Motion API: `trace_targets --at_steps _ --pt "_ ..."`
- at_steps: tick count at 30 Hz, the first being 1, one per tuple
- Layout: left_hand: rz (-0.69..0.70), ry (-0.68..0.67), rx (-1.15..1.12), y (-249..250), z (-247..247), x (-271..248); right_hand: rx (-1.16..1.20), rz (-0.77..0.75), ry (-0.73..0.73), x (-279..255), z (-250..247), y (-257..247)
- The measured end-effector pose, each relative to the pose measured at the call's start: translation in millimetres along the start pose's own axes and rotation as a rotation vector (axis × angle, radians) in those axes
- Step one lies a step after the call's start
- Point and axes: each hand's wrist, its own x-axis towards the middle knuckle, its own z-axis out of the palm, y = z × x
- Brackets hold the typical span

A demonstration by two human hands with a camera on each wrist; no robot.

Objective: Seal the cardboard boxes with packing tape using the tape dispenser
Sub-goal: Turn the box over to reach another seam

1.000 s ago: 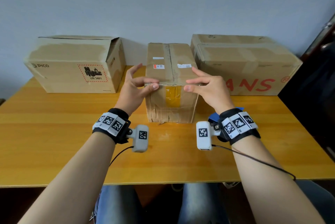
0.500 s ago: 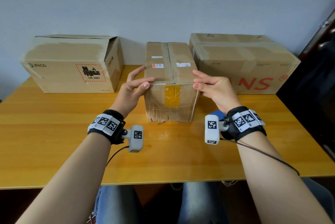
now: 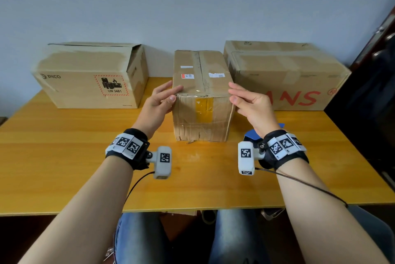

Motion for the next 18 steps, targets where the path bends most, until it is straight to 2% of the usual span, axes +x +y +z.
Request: trace_targets --at_steps 3,5,8,10,14,18 --pt "-0.048 0.129 0.020 17 10 1 -0.139 -0.027 0.071 1 3 -14" --pt "-0.053 0.162 0.078 29 20 4 -0.253 -0.021 0.140 6 10 -24" --pt "-0.235 0.204 0.092 43 38 11 -0.297 0.216 0.136 16 27 -33" --pt "-0.305 0.216 0.132 43 47 18 -0.317 0.304 0.103 20 40 -35" --pt "-0.311 0.260 0.190 31 50 19 -0.301 0.204 0.148 23 46 -26" --pt "-0.223 0.208 0.145 30 45 10 -0.230 0.154 0.144 14 35 -19"
